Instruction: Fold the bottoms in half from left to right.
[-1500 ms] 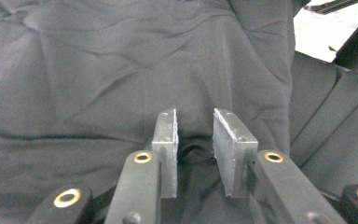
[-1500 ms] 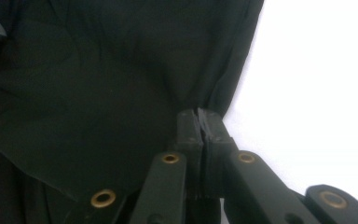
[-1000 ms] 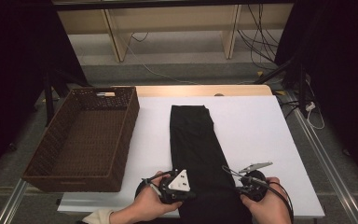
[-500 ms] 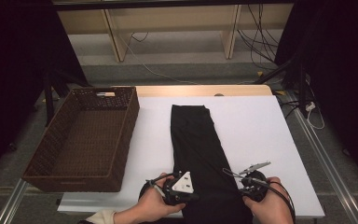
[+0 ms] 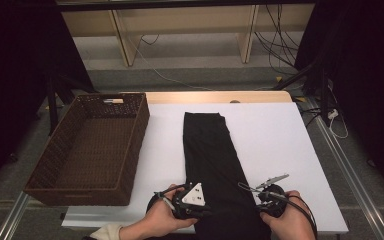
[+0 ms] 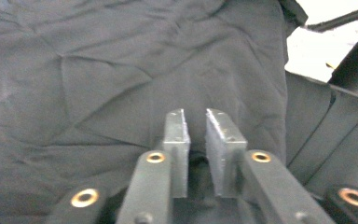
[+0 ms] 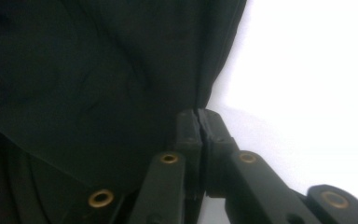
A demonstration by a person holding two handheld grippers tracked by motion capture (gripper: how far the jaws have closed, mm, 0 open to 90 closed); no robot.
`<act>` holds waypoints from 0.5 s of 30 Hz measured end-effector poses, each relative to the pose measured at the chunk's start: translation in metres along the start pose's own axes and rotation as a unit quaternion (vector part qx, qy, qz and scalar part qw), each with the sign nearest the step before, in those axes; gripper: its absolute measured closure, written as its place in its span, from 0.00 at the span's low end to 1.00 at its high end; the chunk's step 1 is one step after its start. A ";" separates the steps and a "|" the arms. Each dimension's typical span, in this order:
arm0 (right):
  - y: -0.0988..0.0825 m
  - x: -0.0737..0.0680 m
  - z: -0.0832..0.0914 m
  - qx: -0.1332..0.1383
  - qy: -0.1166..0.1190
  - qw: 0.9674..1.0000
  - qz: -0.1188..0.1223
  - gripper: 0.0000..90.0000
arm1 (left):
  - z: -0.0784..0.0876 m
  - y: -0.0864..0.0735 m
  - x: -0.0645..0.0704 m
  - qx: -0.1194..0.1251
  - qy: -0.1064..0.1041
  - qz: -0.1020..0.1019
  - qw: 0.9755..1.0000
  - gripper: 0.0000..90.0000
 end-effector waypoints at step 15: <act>-0.018 -0.004 0.009 0.009 0.032 0.999 -0.018 0.82 | 0.025 -0.020 -0.003 -0.024 0.015 0.038 0.999 0.70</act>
Point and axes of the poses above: each handheld gripper's, and its own axes: z roughly backward along the jaws, y roughly out of its top, x roughly to its right, the point moved 9 cm from there along -z, roughly forward along the jaws, and after that the axes turned 3 degrees about -y, right-handed, at the moved point
